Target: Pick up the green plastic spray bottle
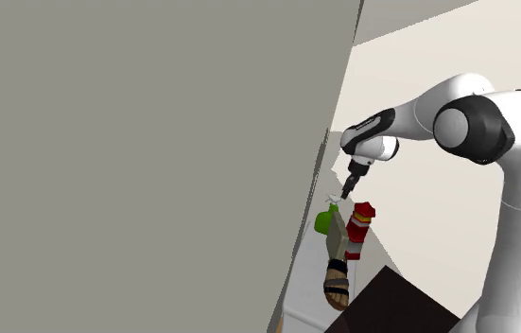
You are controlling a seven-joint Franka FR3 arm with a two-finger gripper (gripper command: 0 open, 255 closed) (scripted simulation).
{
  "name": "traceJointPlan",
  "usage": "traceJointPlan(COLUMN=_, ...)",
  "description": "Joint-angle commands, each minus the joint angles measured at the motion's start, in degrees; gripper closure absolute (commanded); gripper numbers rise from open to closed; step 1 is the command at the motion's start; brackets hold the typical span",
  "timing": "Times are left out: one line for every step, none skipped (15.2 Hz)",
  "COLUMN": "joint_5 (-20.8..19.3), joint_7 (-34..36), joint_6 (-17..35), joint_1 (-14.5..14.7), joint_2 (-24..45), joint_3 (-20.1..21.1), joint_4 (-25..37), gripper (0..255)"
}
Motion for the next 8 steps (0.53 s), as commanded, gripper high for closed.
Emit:
traceJointPlan(joint_5=2.61, joint_7=-2.74, joint_6=0.00, joint_1=-2.07, joint_2=4.73, joint_3=1.30, joint_4=4.16, gripper=0)
traceJointPlan(joint_5=3.66, joint_7=-3.89, joint_6=-0.13, joint_1=-3.19, joint_2=7.05, joint_3=1.96, joint_4=6.41, gripper=0)
traceJointPlan(joint_5=4.58, joint_7=-4.92, joint_6=-0.31, joint_1=-4.33, joint_2=9.35, joint_3=2.64, joint_4=8.75, gripper=0)
traceJointPlan(joint_5=5.40, joint_7=-5.84, joint_6=-0.55, joint_1=-5.44, joint_2=11.66, joint_3=3.30, joint_4=11.19, gripper=0)
traceJointPlan(joint_5=6.11, joint_7=-6.64, joint_6=-0.85, joint_1=-6.55, joint_2=13.97, joint_3=3.95, joint_4=13.73, gripper=0)
traceJointPlan(joint_5=6.72, joint_7=-7.34, joint_6=-1.20, joint_1=-7.66, joint_2=16.29, joint_3=4.60, joint_4=16.38, gripper=0)
traceJointPlan(joint_5=6.89, joint_7=-7.54, joint_6=-1.32, joint_1=-8.03, joint_2=17.04, joint_3=4.81, joint_4=17.26, gripper=0)
traceJointPlan(joint_5=7.14, joint_7=-7.73, joint_6=-0.85, joint_1=-8.16, joint_2=17.54, joint_3=5.02, joint_4=17.26, gripper=0)
